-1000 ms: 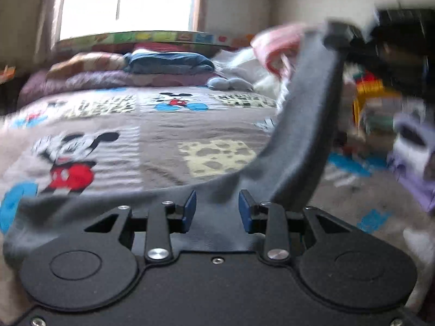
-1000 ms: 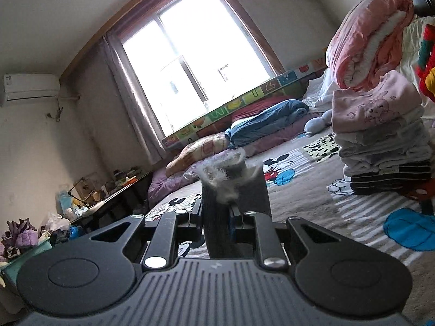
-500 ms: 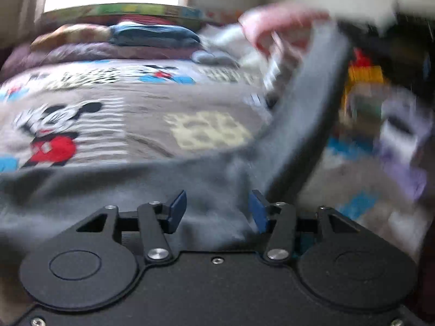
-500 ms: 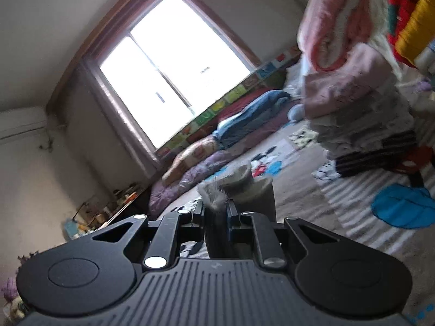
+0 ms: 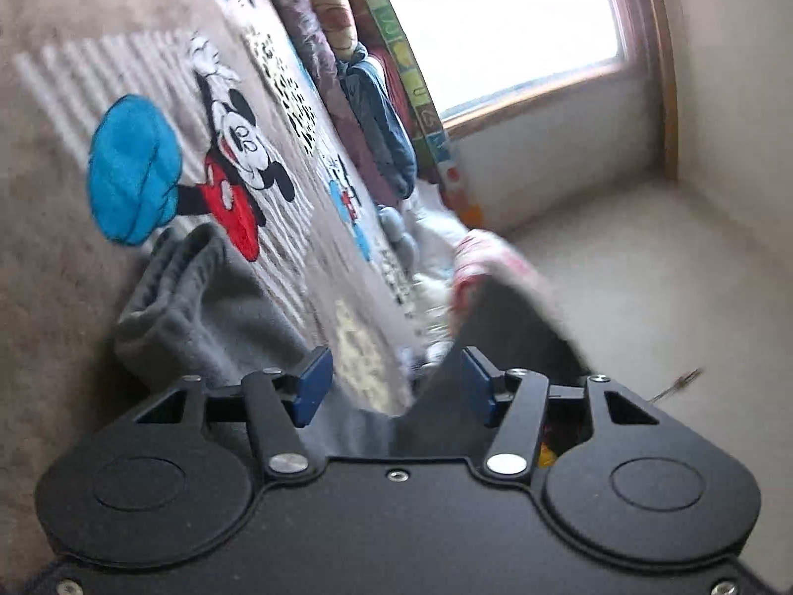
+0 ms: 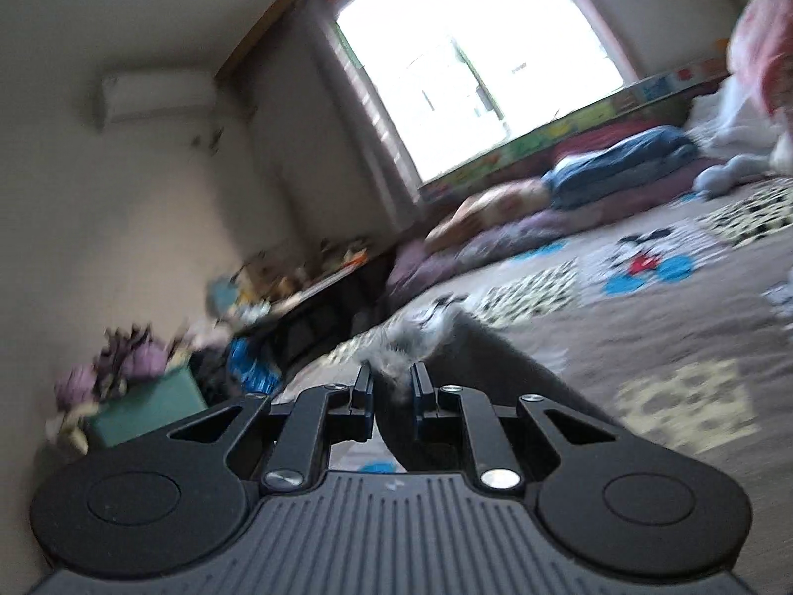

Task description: Fold clothes

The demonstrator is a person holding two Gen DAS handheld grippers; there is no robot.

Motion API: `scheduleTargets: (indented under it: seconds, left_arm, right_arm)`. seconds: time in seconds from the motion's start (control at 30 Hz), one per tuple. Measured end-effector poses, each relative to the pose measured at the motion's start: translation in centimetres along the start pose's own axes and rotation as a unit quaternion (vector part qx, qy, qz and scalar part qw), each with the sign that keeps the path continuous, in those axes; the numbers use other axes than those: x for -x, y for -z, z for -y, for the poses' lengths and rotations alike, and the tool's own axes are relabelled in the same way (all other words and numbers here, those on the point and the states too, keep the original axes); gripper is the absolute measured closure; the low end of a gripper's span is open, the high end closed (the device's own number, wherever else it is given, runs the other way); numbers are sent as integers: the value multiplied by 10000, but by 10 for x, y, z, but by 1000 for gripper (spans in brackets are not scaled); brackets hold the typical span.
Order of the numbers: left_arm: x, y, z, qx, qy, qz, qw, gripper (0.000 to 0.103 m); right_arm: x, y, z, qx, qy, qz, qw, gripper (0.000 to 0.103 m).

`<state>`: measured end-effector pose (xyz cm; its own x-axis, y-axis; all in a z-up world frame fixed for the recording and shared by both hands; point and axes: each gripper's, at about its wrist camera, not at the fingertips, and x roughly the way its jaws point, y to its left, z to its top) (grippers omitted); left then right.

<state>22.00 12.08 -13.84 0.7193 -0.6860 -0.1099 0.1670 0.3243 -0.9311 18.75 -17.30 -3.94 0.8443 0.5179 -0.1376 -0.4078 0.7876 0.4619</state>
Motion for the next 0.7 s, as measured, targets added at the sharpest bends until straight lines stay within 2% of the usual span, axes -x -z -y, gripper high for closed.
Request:
scheduleTargets:
  seconds: [0.2, 0.33, 0.4, 0.5, 0.57, 0.7]
  left_arm:
    - [11, -17, -16, 475, 342, -76, 9983, 45]
    - [12, -23, -25, 636, 272, -148, 9975, 44]
    - [10, -26, -26, 642, 122, -204, 9977, 44]
    - [7, -26, -25, 607, -3, -287, 9977, 44]
    - [6, -26, -22, 460, -161, -315, 9983, 44]
    - [7, -27, -10, 8, -494, -254, 9985, 43]
  right_arm:
    - [-45, 36, -48, 462, -157, -579, 9971, 87]
    - [-62, 56, -65, 865, -96, -834, 9927, 87]
    - [-73, 69, -70, 1248, -3, -1050, 9866, 87]
    - [-82, 95, -78, 1771, 97, -1519, 9724, 75]
    - [-69, 101, -87, 2037, 7, -1532, 9670, 59]
    - [-13, 101, -95, 2510, 36, -1236, 9600, 45]
